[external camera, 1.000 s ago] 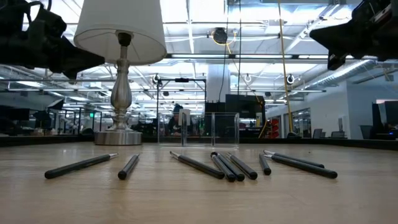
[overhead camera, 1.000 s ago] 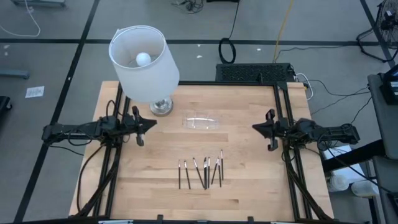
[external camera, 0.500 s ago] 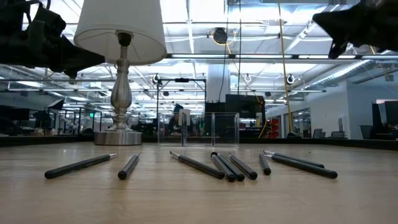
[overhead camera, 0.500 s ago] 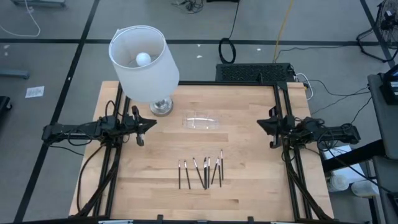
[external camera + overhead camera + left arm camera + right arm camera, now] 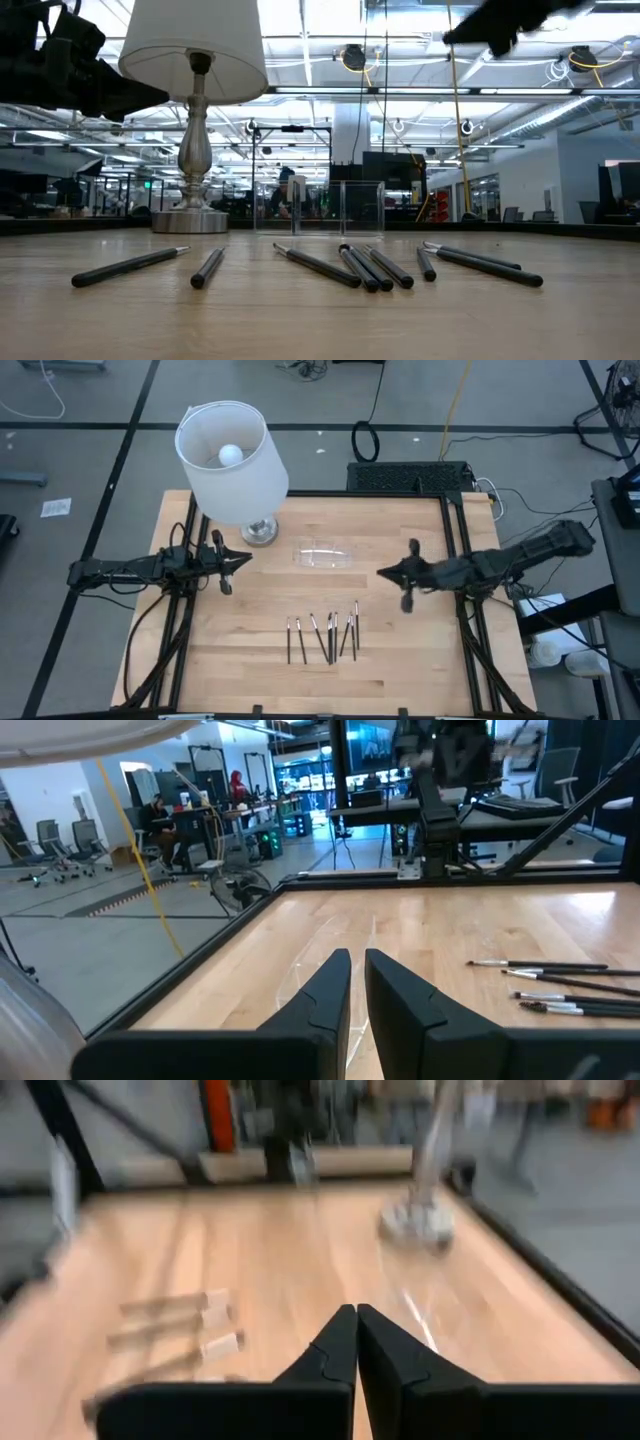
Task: Put items in baskets/containers
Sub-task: Put the black eyeshadow brush into the transparent organizer
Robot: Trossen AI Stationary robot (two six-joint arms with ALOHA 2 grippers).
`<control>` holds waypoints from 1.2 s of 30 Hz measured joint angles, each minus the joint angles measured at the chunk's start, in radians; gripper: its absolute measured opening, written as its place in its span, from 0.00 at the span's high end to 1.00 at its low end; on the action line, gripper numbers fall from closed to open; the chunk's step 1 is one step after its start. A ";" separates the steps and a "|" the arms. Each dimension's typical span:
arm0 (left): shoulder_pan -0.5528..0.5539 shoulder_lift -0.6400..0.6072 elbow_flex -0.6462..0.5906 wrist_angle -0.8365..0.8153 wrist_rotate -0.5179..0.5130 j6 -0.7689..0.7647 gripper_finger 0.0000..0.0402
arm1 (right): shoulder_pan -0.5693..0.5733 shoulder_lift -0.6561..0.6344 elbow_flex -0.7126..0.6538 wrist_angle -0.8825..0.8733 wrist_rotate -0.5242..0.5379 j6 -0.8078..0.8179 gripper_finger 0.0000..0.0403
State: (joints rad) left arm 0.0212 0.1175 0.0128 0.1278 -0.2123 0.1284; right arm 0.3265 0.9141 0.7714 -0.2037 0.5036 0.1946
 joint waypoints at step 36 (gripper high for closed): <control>0.000 0.000 0.000 0.043 0.000 0.063 0.89 | -0.039 0.875 0.628 -0.761 -0.201 0.923 0.45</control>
State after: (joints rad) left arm 0.0210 0.1177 0.0128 0.1705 -0.2121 0.1911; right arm 0.2871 1.7890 1.3991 -0.9651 0.3028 1.1180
